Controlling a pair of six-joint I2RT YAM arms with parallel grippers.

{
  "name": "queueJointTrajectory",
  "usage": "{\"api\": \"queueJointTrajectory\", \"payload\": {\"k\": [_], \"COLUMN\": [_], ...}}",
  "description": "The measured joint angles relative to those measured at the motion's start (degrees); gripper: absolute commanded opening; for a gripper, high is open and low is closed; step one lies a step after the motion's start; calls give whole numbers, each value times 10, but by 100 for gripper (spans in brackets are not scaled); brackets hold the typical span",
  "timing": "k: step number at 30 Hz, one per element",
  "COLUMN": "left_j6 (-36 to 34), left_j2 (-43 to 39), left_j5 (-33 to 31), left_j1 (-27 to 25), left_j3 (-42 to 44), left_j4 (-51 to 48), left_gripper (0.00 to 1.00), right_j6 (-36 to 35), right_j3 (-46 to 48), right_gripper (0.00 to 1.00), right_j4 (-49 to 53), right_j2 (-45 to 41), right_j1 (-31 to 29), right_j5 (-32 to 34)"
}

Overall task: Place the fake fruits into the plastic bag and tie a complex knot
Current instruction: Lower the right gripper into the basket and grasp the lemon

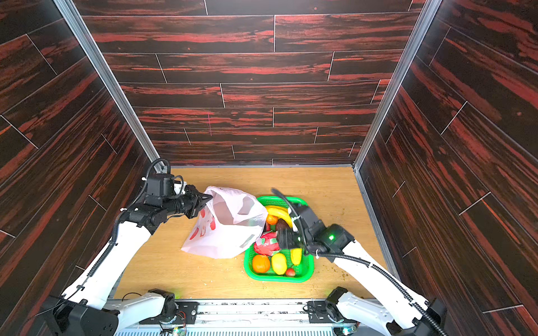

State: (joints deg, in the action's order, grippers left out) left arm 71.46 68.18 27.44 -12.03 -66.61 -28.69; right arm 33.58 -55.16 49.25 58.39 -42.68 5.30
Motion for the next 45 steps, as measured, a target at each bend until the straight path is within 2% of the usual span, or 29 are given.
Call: {"api": "queueJointTrajectory", "payload": {"k": [6, 12, 20, 37, 39, 45], "left_j6": [0, 0, 2, 1, 2, 1], "left_j2": [0, 0, 0, 0, 0, 0], "left_j5": [0, 0, 0, 0, 1, 1], "left_j1": [0, 0, 0, 0, 0, 0], "left_j3": [0, 0, 1, 1, 1, 1], "left_j4": [0, 0, 0, 0, 0, 0], "left_gripper": [0, 0, 0, 0, 0, 0], "right_j6": [51, 78, 77, 68, 69, 71], "right_j3": [85, 108, 109, 127, 131, 144], "right_gripper": [81, 81, 81, 81, 79, 65], "right_j4": [-3, -26, -64, -131, -139, -165], "right_j2": [1, 38, 103, 186, 192, 202], "right_j1": [-37, -70, -76, -77, -77, -77], "right_j5": [-33, -43, -40, -42, -37, -24]}}
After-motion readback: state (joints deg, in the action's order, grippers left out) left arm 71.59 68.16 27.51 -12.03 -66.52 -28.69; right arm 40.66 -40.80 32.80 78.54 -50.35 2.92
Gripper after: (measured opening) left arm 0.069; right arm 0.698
